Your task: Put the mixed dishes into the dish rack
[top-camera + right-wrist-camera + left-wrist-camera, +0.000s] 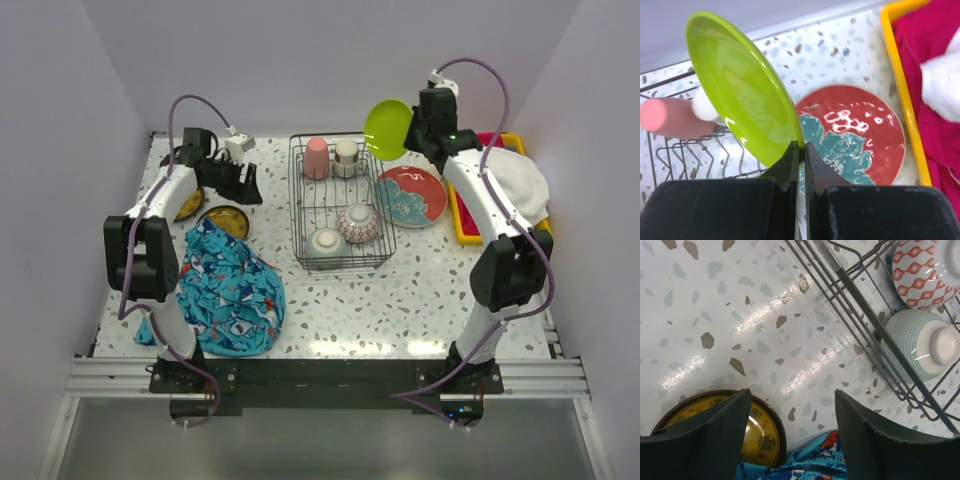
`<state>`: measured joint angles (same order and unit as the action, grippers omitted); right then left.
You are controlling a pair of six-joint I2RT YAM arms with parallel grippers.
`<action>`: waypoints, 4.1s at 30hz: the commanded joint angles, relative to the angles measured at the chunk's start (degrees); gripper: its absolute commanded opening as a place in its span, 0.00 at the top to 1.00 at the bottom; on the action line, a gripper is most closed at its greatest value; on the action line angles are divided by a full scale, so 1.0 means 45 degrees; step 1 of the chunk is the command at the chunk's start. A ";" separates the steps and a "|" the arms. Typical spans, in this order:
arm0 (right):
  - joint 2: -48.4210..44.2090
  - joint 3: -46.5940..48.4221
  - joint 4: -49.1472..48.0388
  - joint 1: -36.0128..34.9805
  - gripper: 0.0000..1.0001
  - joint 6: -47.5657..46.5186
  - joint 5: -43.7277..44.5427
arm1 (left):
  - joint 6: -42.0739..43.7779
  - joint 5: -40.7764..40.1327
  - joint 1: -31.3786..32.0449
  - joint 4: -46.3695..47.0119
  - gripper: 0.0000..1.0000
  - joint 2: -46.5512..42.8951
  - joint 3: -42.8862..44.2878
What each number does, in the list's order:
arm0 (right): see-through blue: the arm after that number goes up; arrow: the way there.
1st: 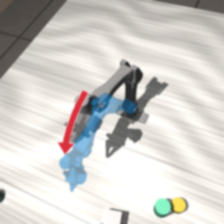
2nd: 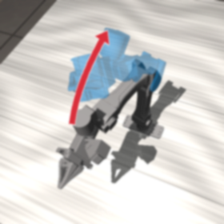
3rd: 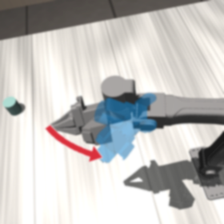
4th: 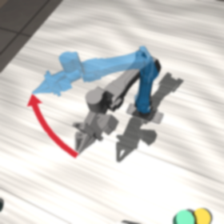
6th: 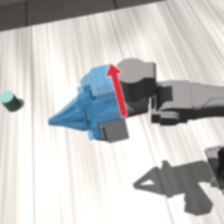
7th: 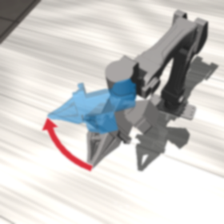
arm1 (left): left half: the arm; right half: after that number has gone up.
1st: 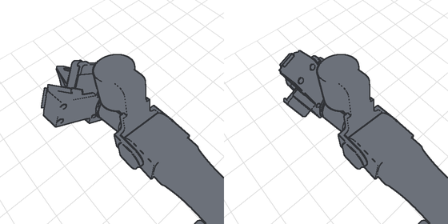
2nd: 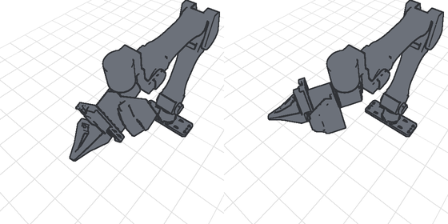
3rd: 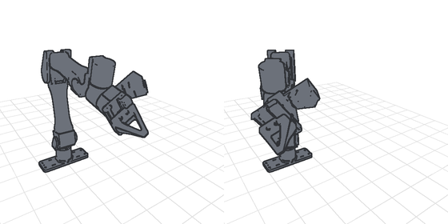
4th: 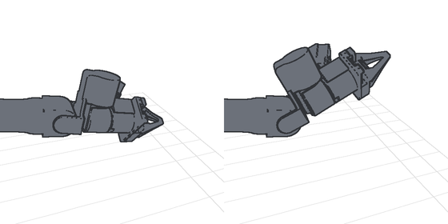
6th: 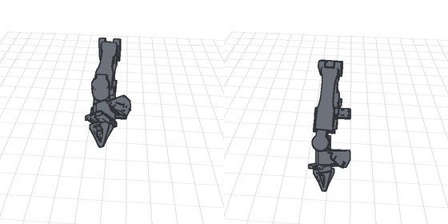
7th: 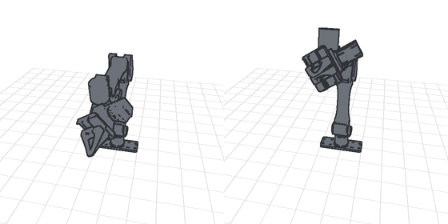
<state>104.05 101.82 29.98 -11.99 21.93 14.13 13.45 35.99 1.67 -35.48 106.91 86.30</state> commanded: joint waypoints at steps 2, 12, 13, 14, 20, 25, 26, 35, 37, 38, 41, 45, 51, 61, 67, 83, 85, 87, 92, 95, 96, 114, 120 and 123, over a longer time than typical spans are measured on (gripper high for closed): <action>0.0019 0.1921 0.0836 -0.2059 1.00 -0.1731 0.3865 | -0.0899 -0.0282 0.0935 0.1420 0.28 -0.0184 -0.0272; 0.0667 0.2219 0.2809 -0.3234 1.00 -0.0851 0.5843 | -0.2090 -0.1200 0.1152 0.1830 0.28 -0.1237 -0.0369; 0.0648 0.2082 0.2850 -0.3273 1.00 -0.0754 0.5883 | -0.2168 -0.1220 0.1152 0.1850 0.28 -0.1316 -0.0447; 0.0609 0.1984 0.2947 -0.3312 1.00 -0.0695 0.5864 | -0.2266 -0.1239 0.1152 0.1986 0.28 -0.1414 -0.0525; 0.0920 0.2157 0.3748 -0.3410 1.00 -0.0226 0.6059 | -0.2833 -0.1025 0.1152 0.2455 0.28 -0.1941 -0.1247; 0.1252 0.2451 0.3866 -0.3702 1.00 -0.0031 0.6235 | -0.2892 -0.1024 0.1152 0.2553 0.27 -0.2410 -0.1873; 0.1272 0.2529 0.3943 -0.3722 1.00 0.0144 0.6428 | -0.2892 -0.1044 0.1152 0.2592 0.27 -0.2585 -0.1951; 0.1507 0.2939 0.4335 -0.3742 1.00 0.0906 0.6099 | -0.3244 -0.1005 0.1152 0.2788 0.27 -0.3035 -0.2772; 0.1546 0.3017 0.4335 -0.3839 1.00 0.1489 0.6506 | -0.3185 -0.0985 0.1152 0.2730 0.27 -0.3133 -0.2850; 0.1604 0.3037 0.4354 -0.3859 1.00 0.1648 0.6779 | -0.3146 -0.0985 0.1152 0.2691 0.27 -0.3191 -0.2889; 0.1605 0.2941 0.4219 -0.4151 1.00 0.1494 0.7230 | -0.3320 -0.0947 0.1152 0.2787 0.27 -0.3289 -0.3084; 0.1896 0.2978 0.4178 -0.4893 1.00 0.1063 0.8128 | -0.3673 -0.0771 0.1152 0.3042 0.27 -0.3446 -0.3377; 0.2560 0.3797 0.4471 -0.5285 1.00 0.1356 0.8988 | -0.3946 -0.0908 0.1152 0.3139 0.27 -0.3700 -0.3494; 0.3245 0.4210 0.4432 -0.5480 1.00 0.1356 0.9691 | -0.4161 -0.0615 0.1152 0.3295 0.27 -0.4168 -0.3982; 0.3556 0.4073 0.4296 -0.5578 1.00 0.1259 1.0062 | -0.4200 -0.0497 0.1152 0.3432 0.27 -0.4169 -0.4080; 0.4281 0.3818 0.5056 -0.6223 1.00 0.2700 1.0551 | -0.4513 -0.0165 0.1152 0.3745 0.27 -0.4208 -0.4276; 0.3950 0.3682 0.5251 -0.6222 1.00 0.3054 1.0454 | -0.4571 -0.0165 0.1152 0.3823 0.27 -0.4208 -0.4315; 0.3754 0.3507 0.5660 -0.6203 1.00 0.4008 1.0143 | -0.4630 -0.0068 0.1152 0.3901 0.27 -0.4169 -0.4354; 0.3323 0.3389 0.7556 -0.6223 1.00 0.6976 0.8757 | -0.4767 0.0069 0.1152 0.3960 0.27 -0.4110 -0.4296; 0.3517 0.3876 0.7733 -0.6320 1.00 0.7351 0.8734 | -0.4669 0.0011 0.1171 0.3902 0.27 -0.4130 -0.4315; 0.3673 0.4225 0.7810 -0.6340 1.00 0.7468 0.8754 | -0.4669 -0.0009 0.1152 0.3882 0.27 -0.4168 -0.4334; 0.4672 0.4191 0.6054 -0.6359 0.53 0.4326 0.7818 | -0.4825 -0.0009 0.1171 0.4038 0.27 -0.4228 -0.4530; 0.3132 0.3586 0.5956 -0.6379 0.35 0.3702 0.6978 | -0.4865 0.0147 0.1152 0.3980 0.27 -0.3954 -0.4199; 0.2312 0.3409 0.5858 -0.6379 0.23 0.2902 0.6432 | -0.4457 0.0089 0.1152 0.3492 0.27 -0.3915 -0.3771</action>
<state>124.16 117.25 58.67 -40.60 39.70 45.60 -7.81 34.98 7.14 -19.66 89.78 65.78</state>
